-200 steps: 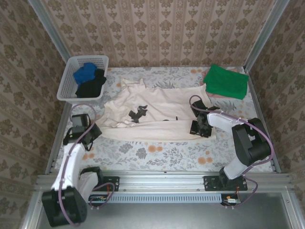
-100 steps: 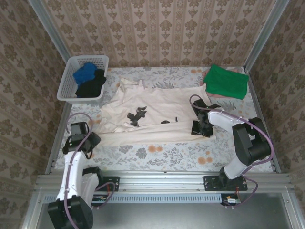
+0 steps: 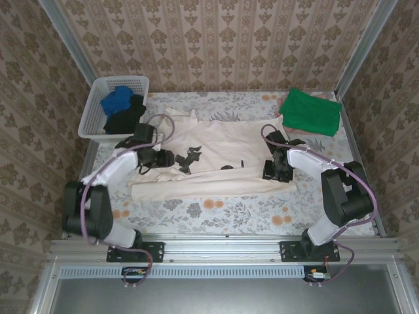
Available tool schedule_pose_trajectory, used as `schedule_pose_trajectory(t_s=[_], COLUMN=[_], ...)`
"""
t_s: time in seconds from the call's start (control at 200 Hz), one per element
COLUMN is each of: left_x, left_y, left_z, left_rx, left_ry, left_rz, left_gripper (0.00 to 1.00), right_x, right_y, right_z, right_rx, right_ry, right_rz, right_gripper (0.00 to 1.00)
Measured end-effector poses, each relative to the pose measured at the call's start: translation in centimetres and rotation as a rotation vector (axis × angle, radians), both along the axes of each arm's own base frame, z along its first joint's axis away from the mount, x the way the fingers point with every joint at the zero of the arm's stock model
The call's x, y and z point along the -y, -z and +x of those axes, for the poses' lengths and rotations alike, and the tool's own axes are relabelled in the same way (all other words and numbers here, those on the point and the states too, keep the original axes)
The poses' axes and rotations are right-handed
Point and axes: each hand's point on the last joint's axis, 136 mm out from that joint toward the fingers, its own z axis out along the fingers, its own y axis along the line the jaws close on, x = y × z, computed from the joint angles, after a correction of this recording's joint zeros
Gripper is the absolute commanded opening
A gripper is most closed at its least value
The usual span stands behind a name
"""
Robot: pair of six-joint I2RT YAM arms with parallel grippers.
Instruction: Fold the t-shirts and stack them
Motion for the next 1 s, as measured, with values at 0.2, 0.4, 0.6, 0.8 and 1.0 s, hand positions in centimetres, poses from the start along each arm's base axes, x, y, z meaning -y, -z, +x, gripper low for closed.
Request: schedule_pose_trajectory(t_s=[0.2, 0.4, 0.6, 0.8, 1.0], left_x=[1.3, 2.7, 2.7, 2.3, 2.4], left_y=[4.8, 5.7, 5.8, 4.5, 4.3], left_z=[1.4, 1.7, 1.3, 0.7, -0.1], left_rx=[-0.125, -0.146, -0.152, -0.118, -0.115], left_ry=[0.106, 0.184, 0.202, 0.221, 0.235], left_rz=[0.05, 0.074, 0.1, 0.169, 0.183], left_gripper=[0.42, 0.35, 0.4, 0.42, 0.42], right_x=[0.2, 0.6, 1.0, 0.9, 0.8], right_y=[0.0, 0.1, 0.5, 0.7, 0.8], right_z=[0.4, 0.4, 0.1, 0.3, 0.3], right_rx=[0.011, 0.017, 0.008, 0.019, 0.023], right_ry=[0.003, 0.013, 0.02, 0.021, 0.019], right_rz=[0.003, 0.004, 0.001, 0.009, 0.018], right_gripper=[0.5, 0.5, 0.5, 0.5, 0.5])
